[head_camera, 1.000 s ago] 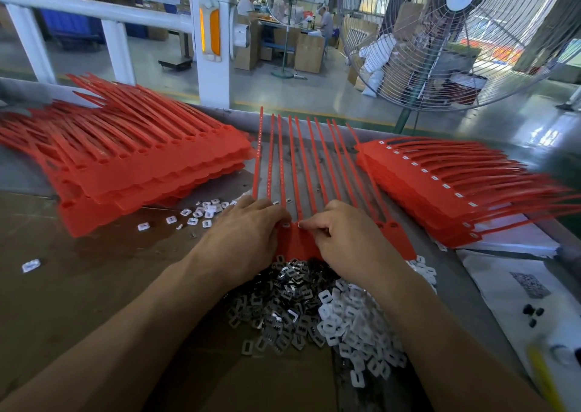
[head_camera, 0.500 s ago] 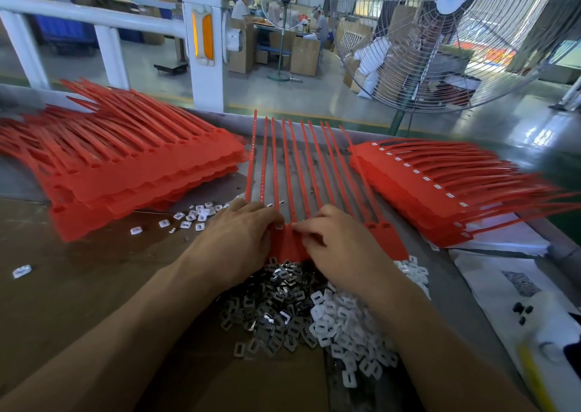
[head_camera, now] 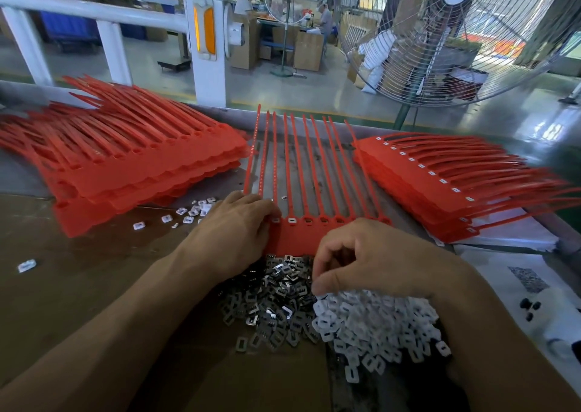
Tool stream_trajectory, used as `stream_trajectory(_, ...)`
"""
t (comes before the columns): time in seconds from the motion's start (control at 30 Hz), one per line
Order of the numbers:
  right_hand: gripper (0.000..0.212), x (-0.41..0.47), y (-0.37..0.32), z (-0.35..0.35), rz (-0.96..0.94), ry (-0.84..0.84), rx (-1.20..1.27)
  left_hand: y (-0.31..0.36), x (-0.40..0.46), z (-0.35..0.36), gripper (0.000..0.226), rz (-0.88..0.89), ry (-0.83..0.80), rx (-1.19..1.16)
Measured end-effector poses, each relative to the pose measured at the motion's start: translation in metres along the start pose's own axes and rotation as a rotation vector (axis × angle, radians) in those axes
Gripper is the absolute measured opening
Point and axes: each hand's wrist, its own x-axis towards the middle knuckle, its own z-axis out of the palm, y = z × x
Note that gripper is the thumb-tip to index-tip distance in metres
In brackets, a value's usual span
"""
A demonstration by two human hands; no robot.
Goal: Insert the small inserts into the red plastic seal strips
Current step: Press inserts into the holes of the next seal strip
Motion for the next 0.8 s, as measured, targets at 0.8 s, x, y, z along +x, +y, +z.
stream_trajectory(0.8,0.011,0.014,0.021,0.01,0.092,0.571,0.248,0.0,-0.001,0.0,0.032,-0.021,-0.012,-0.005)
